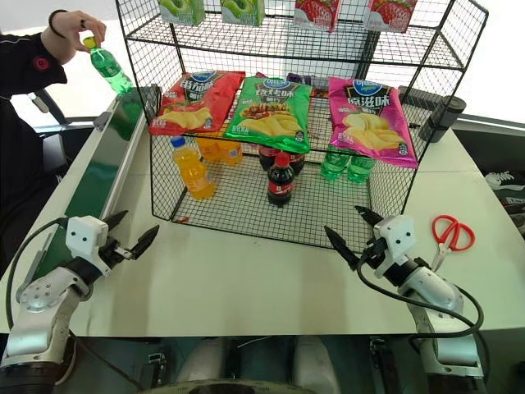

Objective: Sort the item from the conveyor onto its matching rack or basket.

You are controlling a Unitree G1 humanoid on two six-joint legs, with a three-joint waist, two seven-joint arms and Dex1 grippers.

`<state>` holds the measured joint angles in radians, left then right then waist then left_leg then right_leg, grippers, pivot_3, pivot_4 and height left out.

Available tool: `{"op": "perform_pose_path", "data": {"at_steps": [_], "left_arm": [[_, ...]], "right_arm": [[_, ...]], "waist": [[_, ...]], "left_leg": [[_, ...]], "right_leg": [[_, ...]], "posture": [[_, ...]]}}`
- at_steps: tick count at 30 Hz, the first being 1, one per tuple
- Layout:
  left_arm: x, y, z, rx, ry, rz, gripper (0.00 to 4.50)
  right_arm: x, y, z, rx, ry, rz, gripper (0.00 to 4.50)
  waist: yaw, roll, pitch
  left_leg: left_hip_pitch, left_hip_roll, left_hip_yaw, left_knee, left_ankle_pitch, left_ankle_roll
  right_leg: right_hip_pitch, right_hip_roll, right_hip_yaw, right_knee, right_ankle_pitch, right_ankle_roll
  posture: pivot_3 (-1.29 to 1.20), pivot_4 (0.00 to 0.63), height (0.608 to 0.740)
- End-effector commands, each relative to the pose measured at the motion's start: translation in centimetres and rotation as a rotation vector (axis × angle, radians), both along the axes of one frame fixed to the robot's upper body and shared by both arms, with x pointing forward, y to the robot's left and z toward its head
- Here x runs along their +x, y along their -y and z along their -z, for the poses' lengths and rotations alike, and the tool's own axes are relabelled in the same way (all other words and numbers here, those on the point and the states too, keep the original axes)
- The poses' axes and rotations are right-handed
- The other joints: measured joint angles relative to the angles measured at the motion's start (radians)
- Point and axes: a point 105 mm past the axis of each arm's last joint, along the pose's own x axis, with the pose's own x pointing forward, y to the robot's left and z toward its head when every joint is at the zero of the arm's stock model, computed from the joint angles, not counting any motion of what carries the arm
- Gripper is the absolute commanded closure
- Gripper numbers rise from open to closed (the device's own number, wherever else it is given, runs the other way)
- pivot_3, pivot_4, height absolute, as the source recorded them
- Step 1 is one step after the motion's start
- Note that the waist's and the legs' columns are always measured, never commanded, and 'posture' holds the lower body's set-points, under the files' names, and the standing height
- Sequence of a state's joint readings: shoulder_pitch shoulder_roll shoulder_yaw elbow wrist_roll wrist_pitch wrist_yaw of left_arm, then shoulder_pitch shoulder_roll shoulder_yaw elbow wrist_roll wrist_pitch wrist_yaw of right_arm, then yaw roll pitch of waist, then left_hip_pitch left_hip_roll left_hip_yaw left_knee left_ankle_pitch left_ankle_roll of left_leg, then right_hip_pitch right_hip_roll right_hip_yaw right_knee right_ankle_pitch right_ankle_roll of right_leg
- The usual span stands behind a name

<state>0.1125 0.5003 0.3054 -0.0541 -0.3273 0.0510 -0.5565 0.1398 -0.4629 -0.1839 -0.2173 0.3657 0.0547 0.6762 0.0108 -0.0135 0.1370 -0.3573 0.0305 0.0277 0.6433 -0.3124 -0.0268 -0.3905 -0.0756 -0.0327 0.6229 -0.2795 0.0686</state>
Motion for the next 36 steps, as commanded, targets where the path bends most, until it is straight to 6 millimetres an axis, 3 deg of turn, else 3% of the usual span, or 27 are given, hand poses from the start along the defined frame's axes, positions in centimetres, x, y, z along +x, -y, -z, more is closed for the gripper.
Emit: {"op": "perform_pose_path", "data": {"at_steps": [1, 7, 14, 23, 36], "left_arm": [[0.0, -2.1, -2.1, -0.042, 0.064, -0.118, 0.00], [-0.3, -5.5, -2.9, -0.145, 0.099, -0.295, 0.00], [-0.7, -9.3, -2.5, -0.186, 0.151, -0.560, 0.00], [0.7, -9.0, -1.9, -0.148, 0.182, -0.578, 0.00], [2.0, -7.2, -1.2, -0.162, 0.197, -0.536, 0.00]], "right_arm": [[0.1, -0.8, -0.8, 0.008, 0.030, -0.029, 0.04], [0.1, -2.6, -1.3, 0.026, 0.035, -0.084, 0.04], [-0.7, -7.0, -2.4, 0.056, 0.055, -0.218, 0.04], [-3.6, -13.9, -3.0, 0.104, 0.040, -0.497, 0.04], [-2.1, -12.6, -2.4, 0.086, 0.015, -0.507, 0.04]], "waist": [[0.000, 0.000, 0.000], [-0.001, 0.000, 0.000], [-0.001, -0.001, 0.000], [0.000, -0.003, -0.001], [-0.001, -0.005, -0.002]], "left_leg": [[0.000, 0.000, 0.000, 0.000, 0.000, 0.000], [0.000, 0.000, 0.000, 0.000, 0.000, 0.000], [0.000, 0.000, 0.000, 0.000, 0.000, 0.000], [0.000, 0.000, 0.000, 0.000, 0.000, 0.000], [0.000, -0.002, 0.000, 0.000, 0.000, 0.000]], "right_leg": [[0.000, 0.000, 0.000, 0.000, 0.000, 0.000], [0.000, 0.000, 0.000, 0.000, 0.000, 0.000], [0.000, 0.000, 0.000, 0.000, 0.000, 0.001], [-0.001, 0.000, 0.000, 0.000, 0.000, 0.001], [-0.001, -0.002, -0.001, 0.000, 0.001, 0.001]], "posture": [[0.00, 0.150, 0.740], [0.00, 0.150, 0.740], [0.00, 0.150, 0.740], [0.00, 0.150, 0.740], [0.00, 0.150, 0.740]]}}
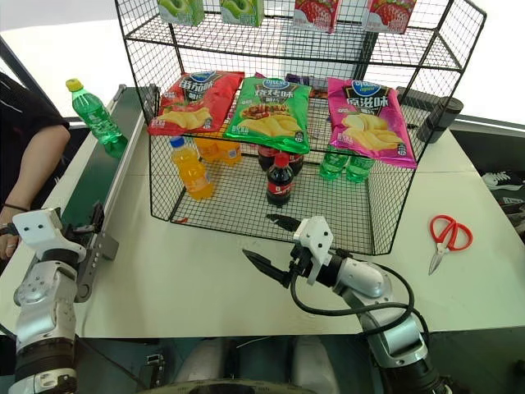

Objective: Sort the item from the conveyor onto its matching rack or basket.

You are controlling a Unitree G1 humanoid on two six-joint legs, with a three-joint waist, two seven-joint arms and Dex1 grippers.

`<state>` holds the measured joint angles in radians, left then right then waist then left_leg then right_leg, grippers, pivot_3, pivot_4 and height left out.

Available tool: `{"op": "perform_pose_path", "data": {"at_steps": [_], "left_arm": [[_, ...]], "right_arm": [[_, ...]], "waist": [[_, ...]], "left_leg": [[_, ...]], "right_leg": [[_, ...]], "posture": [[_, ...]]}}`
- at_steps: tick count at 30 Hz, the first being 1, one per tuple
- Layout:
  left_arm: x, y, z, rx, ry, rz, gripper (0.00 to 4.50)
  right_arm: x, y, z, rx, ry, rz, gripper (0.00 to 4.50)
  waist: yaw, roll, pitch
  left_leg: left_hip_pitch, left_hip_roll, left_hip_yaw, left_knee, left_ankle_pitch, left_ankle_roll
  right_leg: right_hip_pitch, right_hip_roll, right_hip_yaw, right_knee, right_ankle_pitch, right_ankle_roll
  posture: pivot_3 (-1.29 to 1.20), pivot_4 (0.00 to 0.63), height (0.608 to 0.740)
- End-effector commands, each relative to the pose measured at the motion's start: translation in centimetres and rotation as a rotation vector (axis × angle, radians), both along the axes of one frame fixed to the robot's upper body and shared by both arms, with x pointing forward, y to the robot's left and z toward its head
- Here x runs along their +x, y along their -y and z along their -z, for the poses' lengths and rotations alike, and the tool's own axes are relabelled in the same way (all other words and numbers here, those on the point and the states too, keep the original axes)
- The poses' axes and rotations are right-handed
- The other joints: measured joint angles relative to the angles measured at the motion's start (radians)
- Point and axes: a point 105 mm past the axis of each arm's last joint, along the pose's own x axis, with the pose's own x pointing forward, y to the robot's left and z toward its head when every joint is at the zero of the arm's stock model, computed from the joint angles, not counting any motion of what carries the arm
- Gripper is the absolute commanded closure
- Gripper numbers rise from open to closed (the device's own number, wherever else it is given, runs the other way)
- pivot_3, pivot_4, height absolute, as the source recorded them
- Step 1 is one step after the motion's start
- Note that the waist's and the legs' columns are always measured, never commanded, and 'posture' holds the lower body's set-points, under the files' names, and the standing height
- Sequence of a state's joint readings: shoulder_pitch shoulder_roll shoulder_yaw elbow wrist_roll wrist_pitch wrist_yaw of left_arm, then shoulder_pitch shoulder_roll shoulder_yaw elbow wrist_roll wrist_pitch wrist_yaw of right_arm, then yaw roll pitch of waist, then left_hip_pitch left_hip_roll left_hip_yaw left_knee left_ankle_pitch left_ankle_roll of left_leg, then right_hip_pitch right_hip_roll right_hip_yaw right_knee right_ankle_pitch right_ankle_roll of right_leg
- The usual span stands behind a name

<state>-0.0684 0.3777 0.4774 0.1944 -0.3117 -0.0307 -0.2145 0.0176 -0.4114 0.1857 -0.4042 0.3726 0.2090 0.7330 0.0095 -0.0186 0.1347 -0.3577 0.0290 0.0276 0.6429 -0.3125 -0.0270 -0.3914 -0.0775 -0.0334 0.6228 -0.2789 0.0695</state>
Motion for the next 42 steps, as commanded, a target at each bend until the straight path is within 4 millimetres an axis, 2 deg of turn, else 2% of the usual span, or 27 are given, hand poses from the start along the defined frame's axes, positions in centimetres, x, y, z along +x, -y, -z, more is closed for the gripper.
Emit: {"op": "perform_pose_path", "data": {"at_steps": [1, 13, 27, 40, 41, 42], "left_arm": [[0.2, 0.2, -1.1, 0.023, 0.052, 0.001, 0.00], [0.2, -0.2, -1.8, 0.077, 0.079, -0.065, 0.00], [0.4, -1.3, -1.9, 0.022, 0.102, -0.139, 0.00], [0.3, -1.7, -2.3, 0.006, 0.121, -0.159, 0.00], [0.3, -1.7, -2.2, 0.001, 0.122, -0.160, 0.56], [0.3, -1.7, -2.2, 0.000, 0.122, -0.161, 0.85]], "right_arm": [[0.1, 0.0, -1.0, 0.026, 0.039, -0.018, 0.04], [-0.9, -0.7, -1.5, 0.034, 0.047, -0.033, 0.04], [0.5, -0.7, -2.0, 0.050, 0.041, -0.019, 0.04], [-0.7, -1.3, -2.4, 0.068, 0.027, -0.026, 0.04], [-0.7, -1.3, -2.4, 0.068, 0.027, -0.026, 0.00], [-0.7, -1.3, -2.3, 0.068, 0.026, -0.026, 0.00]], "waist": [[0.000, 0.000, 0.000], [0.000, 0.000, 0.000], [-0.001, 0.000, 0.000], [0.000, 0.000, 0.000], [0.001, 0.000, 0.000], [0.002, 0.000, 0.000]], "left_leg": [[0.000, 0.000, 0.000, 0.000, 0.000, 0.000], [0.000, 0.000, 0.000, 0.000, 0.000, 0.000], [0.000, 0.000, 0.000, 0.000, 0.000, 0.000], [-0.001, 0.000, 0.000, -0.001, 0.000, 0.000], [-0.001, 0.000, 0.000, -0.001, 0.000, 0.000], [-0.001, 0.000, 0.000, -0.001, 0.000, 0.000]], "right_leg": [[0.000, 0.000, 0.000, 0.000, 0.000, 0.000], [0.000, 0.000, 0.000, 0.000, 0.000, 0.000], [0.000, 0.000, 0.000, 0.000, 0.001, 0.002], [0.000, 0.000, 0.000, -0.002, 0.001, 0.002], [0.000, 0.000, 0.000, -0.002, 0.001, 0.002], [0.000, -0.001, 0.000, -0.002, 0.001, 0.002]], "posture": [[0.00, 0.150, 0.740], [0.00, 0.150, 0.740], [0.00, 0.150, 0.740], [0.00, 0.150, 0.740], [0.00, 0.150, 0.740], [0.00, 0.150, 0.740]]}}
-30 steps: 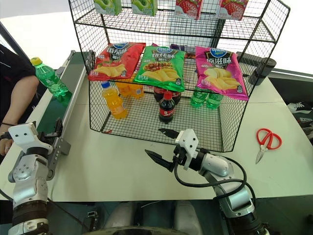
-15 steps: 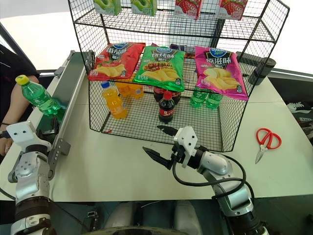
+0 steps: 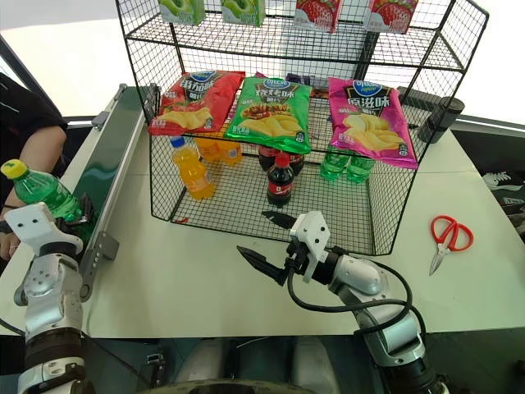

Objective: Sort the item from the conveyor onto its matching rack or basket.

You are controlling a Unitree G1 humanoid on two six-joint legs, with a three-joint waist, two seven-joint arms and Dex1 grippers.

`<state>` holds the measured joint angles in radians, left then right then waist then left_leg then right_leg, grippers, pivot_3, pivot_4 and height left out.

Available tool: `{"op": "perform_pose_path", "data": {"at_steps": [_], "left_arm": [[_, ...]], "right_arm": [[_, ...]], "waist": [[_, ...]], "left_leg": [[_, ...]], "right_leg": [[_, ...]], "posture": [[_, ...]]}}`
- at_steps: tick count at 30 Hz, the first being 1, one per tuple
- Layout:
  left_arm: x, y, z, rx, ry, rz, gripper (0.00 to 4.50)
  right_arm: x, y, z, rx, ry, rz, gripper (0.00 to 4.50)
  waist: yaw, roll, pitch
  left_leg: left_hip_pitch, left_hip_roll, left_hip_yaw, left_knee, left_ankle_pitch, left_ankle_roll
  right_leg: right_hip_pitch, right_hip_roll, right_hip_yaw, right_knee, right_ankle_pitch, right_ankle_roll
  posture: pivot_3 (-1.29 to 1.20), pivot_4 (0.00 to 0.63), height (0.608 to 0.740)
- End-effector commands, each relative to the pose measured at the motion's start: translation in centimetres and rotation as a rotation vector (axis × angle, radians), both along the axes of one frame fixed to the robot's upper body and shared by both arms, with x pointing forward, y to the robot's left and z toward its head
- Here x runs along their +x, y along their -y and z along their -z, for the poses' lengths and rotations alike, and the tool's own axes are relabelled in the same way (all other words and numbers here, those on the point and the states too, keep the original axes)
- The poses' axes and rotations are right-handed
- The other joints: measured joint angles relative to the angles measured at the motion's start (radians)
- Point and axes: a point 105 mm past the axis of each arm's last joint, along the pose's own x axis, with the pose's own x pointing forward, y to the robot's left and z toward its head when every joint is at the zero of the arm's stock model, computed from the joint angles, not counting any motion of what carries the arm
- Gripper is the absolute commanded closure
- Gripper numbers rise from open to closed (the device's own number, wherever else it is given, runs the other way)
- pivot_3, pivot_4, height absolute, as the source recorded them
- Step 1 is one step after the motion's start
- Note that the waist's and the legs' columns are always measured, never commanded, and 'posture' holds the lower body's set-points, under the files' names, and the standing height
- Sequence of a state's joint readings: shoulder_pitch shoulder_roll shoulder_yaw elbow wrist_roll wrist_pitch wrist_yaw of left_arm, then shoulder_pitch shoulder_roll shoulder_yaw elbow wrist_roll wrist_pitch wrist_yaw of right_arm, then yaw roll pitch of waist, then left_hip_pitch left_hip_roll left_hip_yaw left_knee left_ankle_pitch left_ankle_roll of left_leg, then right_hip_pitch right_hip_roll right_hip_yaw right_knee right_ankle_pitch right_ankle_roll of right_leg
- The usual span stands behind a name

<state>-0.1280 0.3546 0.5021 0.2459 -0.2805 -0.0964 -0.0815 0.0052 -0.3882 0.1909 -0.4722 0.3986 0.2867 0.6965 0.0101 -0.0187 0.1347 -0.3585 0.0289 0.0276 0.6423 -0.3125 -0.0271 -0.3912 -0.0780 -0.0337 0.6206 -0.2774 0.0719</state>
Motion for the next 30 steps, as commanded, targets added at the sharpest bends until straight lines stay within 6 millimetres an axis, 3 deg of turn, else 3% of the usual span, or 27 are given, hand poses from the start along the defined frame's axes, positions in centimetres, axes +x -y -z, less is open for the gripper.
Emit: {"op": "perform_pose_path", "data": {"at_steps": [1, 2, 7, 10, 14, 17, 19, 24, 30], "left_arm": [[0.0, -0.4, -1.4, 0.012, 0.049, -0.007, 1.44], [0.0, -0.4, -1.4, 0.015, 0.046, -0.007, 1.76], [-0.5, -0.3, -2.4, 0.053, 0.069, 0.011, 1.79], [-0.3, 0.8, -4.3, 0.142, 0.100, 0.089, 1.79], [0.0, 5.2, -7.2, 0.279, 0.145, 0.332, 1.79], [-0.1, 8.7, -7.5, 0.315, 0.149, 0.479, 1.79], [-0.1, 10.9, -7.0, 0.318, 0.140, 0.577, 1.79], [-0.9, 18.9, -4.3, 0.253, 0.062, 0.958, 1.79], [-0.6, 23.0, -2.3, 0.220, 0.012, 1.195, 1.79]], "right_arm": [[-0.4, -0.4, -1.0, 0.031, 0.035, -0.021, 0.00], [-0.4, -0.4, -1.0, 0.030, 0.035, -0.021, 0.00], [-0.2, -0.1, -0.9, 0.023, 0.038, -0.017, 0.00], [0.5, 0.2, -1.1, 0.011, 0.048, -0.007, 0.00], [0.7, 0.6, -1.2, -0.016, 0.071, -0.004, 0.00], [0.4, 0.9, -1.0, -0.035, 0.081, -0.014, 0.00], [0.2, 0.9, -0.9, -0.045, 0.088, -0.025, 0.00], [0.3, 0.7, -1.1, -0.043, 0.106, -0.028, 0.00], [0.6, 0.2, -1.0, -0.039, 0.110, -0.020, 0.00]], "waist": [[0.002, 0.000, 0.000], [0.002, 0.000, 0.000], [0.000, 0.000, 0.000], [-0.001, -0.001, 0.000], [0.001, -0.005, 0.001], [0.000, -0.004, 0.001], [-0.003, -0.004, 0.001], [-0.011, -0.002, 0.002], [-0.021, 0.000, 0.003]], "left_leg": [[0.000, 0.000, 0.000, 0.000, 0.000, 0.000], [0.000, 0.000, 0.000, 0.000, 0.000, 0.000], [0.000, -0.001, 0.000, 0.000, 0.000, 0.000], [0.000, -0.001, 0.000, 0.000, 0.000, 0.000], [-0.003, -0.001, -0.001, 0.000, 0.000, 0.000], [-0.006, -0.002, -0.001, 0.000, 0.000, 0.000], [-0.006, -0.002, -0.001, 0.000, 0.000, 0.000], [-0.007, -0.003, -0.001, 0.000, 0.000, 0.001], [-0.006, -0.003, -0.001, 0.000, 0.000, 0.001]], "right_leg": [[0.000, 0.000, 0.000, 0.000, 0.000, 0.000], [0.000, 0.000, 0.000, 0.000, 0.000, 0.000], [0.000, -0.001, 0.000, 0.000, 0.000, 0.000], [0.000, -0.001, 0.000, 0.000, 0.000, -0.001], [-0.002, -0.001, 0.000, -0.001, -0.001, -0.003], [-0.003, -0.002, -0.001, -0.003, -0.001, -0.003], [-0.003, -0.003, -0.001, -0.004, -0.001, -0.003], [-0.003, -0.003, -0.001, -0.005, -0.001, -0.003], [-0.003, -0.002, -0.002, -0.003, -0.001, -0.003]], "posture": [[0.00, 0.150, 0.740], [0.00, 0.150, 0.740], [0.00, 0.150, 0.740], [0.00, 0.150, 0.740], [0.00, 0.150, 0.740], [0.00, 0.150, 0.740], [0.00, 0.150, 0.740], [0.00, 0.150, 0.740], [0.00, 0.150, 0.740]]}}
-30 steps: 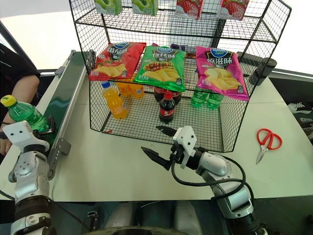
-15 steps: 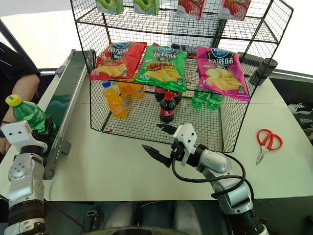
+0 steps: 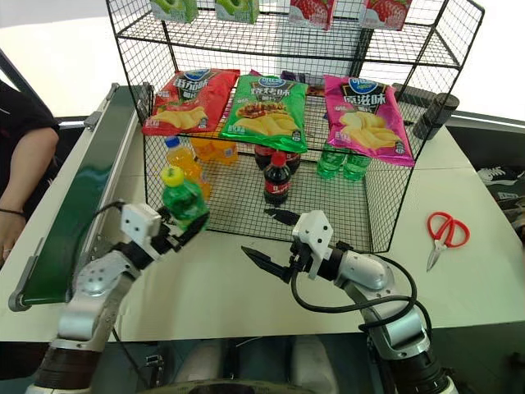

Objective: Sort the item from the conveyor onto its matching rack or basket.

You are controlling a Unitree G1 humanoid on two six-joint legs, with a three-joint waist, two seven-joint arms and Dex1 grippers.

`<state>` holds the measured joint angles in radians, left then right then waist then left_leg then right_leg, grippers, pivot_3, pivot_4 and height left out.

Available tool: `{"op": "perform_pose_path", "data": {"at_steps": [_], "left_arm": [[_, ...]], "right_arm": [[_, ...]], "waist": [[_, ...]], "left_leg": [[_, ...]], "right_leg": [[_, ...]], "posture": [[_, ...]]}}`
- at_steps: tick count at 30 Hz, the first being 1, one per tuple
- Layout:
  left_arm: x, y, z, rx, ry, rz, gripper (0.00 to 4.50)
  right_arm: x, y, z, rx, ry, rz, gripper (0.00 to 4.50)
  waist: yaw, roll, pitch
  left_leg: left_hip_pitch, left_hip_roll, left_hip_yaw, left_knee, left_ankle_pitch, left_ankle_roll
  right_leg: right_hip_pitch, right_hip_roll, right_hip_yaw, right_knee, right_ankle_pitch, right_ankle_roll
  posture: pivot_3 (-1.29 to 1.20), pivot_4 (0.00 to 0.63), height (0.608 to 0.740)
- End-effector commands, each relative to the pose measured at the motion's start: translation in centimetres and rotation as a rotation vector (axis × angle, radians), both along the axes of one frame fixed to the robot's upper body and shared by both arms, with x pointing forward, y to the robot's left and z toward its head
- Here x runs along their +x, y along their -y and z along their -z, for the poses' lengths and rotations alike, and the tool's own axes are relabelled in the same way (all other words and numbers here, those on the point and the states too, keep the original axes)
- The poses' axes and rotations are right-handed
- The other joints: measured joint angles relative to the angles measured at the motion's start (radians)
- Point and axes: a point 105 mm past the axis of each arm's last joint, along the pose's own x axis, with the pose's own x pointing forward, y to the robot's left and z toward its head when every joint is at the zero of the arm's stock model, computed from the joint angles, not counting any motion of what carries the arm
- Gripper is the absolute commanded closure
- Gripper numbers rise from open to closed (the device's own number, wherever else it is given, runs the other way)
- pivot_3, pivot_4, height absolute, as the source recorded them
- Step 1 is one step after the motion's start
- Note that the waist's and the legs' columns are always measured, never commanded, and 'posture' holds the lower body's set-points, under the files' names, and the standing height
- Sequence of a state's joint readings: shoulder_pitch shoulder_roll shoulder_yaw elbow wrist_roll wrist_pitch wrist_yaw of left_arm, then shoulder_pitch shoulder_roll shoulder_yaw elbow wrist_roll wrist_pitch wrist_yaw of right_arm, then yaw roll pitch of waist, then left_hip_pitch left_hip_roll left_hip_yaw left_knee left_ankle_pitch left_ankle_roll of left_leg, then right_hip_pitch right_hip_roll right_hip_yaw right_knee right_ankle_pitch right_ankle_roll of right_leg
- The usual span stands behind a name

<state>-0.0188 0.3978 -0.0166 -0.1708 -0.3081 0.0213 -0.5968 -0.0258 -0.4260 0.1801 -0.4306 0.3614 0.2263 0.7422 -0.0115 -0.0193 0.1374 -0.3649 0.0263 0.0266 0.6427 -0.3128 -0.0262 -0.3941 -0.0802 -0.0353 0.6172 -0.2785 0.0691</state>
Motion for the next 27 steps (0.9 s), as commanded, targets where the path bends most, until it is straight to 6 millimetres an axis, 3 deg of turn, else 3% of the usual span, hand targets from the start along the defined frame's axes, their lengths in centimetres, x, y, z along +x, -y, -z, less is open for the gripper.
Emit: {"op": "perform_pose_path", "data": {"at_steps": [1, 6, 17, 27], "left_arm": [[0.2, 2.5, -1.1, 0.002, 0.044, 0.160, 1.79], [0.9, 4.9, -0.9, 0.013, 0.047, 0.315, 1.79], [0.1, 8.6, -0.9, 0.009, 0.048, 0.536, 1.79], [-1.2, 10.0, -0.8, 0.047, 0.081, 0.647, 1.79]], "right_arm": [[0.2, -0.5, -1.0, 0.032, 0.040, 0.001, 0.00], [0.7, -0.6, -1.2, 0.050, 0.035, 0.020, 0.00], [0.5, -1.0, -1.6, 0.051, 0.025, 0.007, 0.00], [1.0, -1.0, -1.7, 0.080, 0.005, 0.009, 0.00]], "waist": [[0.001, 0.001, 0.000], [0.001, 0.001, 0.001], [0.002, 0.001, 0.001], [0.002, 0.001, 0.001]], "left_leg": [[0.000, 0.000, 0.000, 0.000, 0.000, 0.000], [0.000, 0.000, 0.000, 0.003, 0.000, 0.000], [-0.001, 0.001, -0.001, 0.006, 0.000, 0.002], [-0.001, 0.004, -0.002, 0.006, 0.000, 0.002]], "right_leg": [[0.000, 0.000, 0.000, 0.001, 0.000, 0.000], [0.001, 0.002, -0.001, 0.001, 0.002, 0.003], [0.002, 0.009, -0.001, 0.001, 0.005, 0.008], [0.002, 0.015, 0.000, 0.001, 0.005, 0.009]], "posture": [[0.00, 0.150, 0.740], [0.00, 0.150, 0.740], [0.00, 0.150, 0.740], [0.00, 0.150, 0.740]]}}
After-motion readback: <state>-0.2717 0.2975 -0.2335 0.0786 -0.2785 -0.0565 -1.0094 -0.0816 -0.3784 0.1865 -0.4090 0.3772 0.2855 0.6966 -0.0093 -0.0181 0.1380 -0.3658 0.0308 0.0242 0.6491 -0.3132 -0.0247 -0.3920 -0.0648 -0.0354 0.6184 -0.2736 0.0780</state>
